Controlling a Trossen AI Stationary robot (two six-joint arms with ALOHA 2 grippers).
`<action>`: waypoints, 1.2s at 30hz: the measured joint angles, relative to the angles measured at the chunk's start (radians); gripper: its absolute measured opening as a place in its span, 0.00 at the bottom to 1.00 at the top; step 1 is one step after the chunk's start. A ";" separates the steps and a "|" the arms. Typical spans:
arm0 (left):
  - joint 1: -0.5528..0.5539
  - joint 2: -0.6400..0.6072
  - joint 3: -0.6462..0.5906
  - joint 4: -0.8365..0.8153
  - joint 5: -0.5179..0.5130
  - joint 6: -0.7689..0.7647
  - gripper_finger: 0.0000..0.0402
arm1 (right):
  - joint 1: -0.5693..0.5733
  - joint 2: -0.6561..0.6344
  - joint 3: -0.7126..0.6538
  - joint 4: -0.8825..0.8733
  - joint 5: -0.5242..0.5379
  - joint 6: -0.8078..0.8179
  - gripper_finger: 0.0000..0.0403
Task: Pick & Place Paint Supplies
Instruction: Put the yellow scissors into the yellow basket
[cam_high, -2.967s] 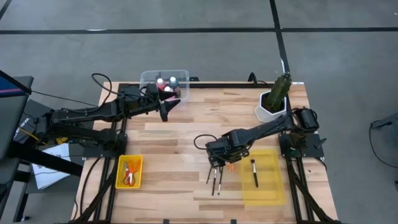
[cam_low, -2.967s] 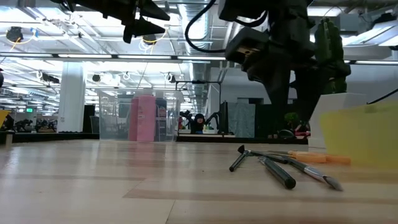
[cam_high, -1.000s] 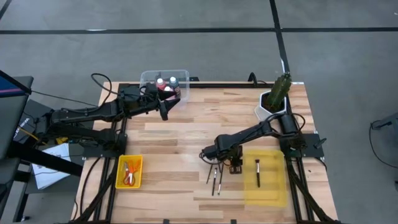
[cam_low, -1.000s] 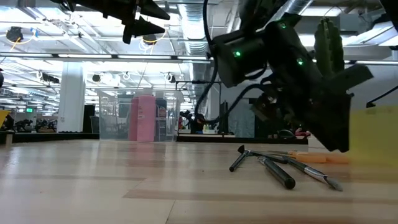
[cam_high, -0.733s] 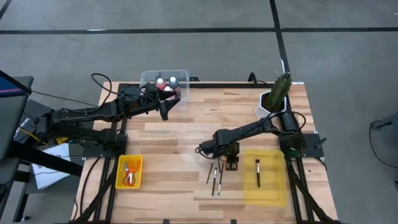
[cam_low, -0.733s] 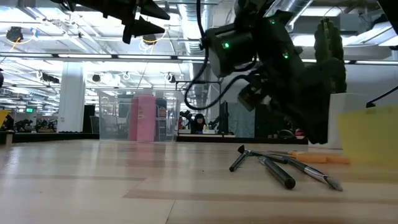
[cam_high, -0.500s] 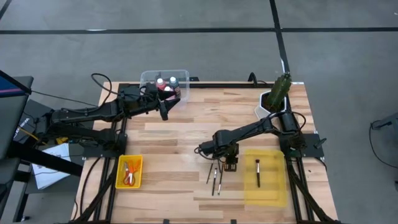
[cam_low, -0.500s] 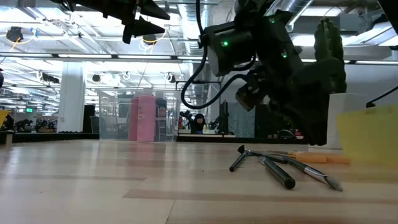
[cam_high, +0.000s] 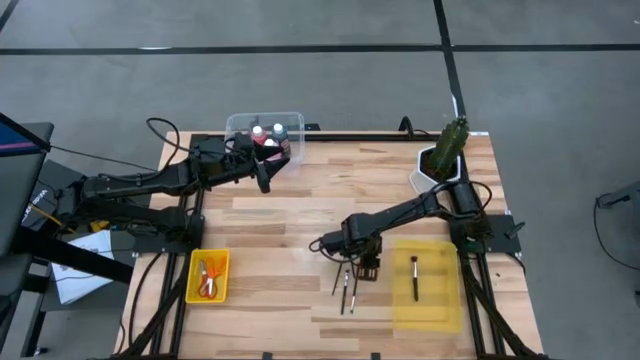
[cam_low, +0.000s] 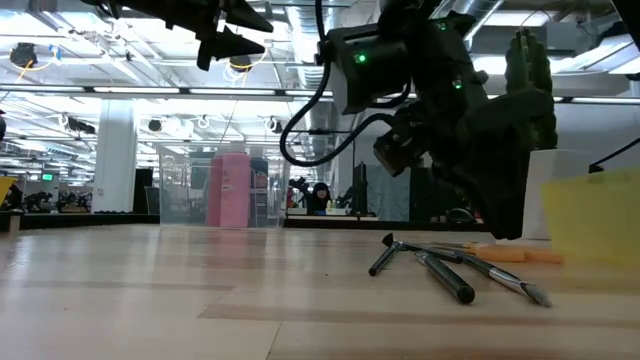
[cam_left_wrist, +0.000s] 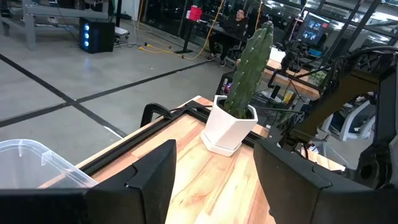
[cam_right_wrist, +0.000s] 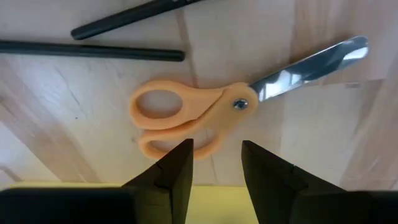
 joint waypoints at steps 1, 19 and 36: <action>0.000 0.000 0.000 0.000 0.000 0.000 0.52 | 0.000 0.001 0.000 0.003 0.000 0.001 0.33; 0.000 0.000 0.000 0.000 0.004 0.000 0.52 | -0.016 0.013 -0.027 0.093 0.055 0.091 0.33; -0.002 0.000 0.000 0.000 0.003 0.000 0.52 | -0.176 0.011 -0.024 0.135 0.131 0.071 0.33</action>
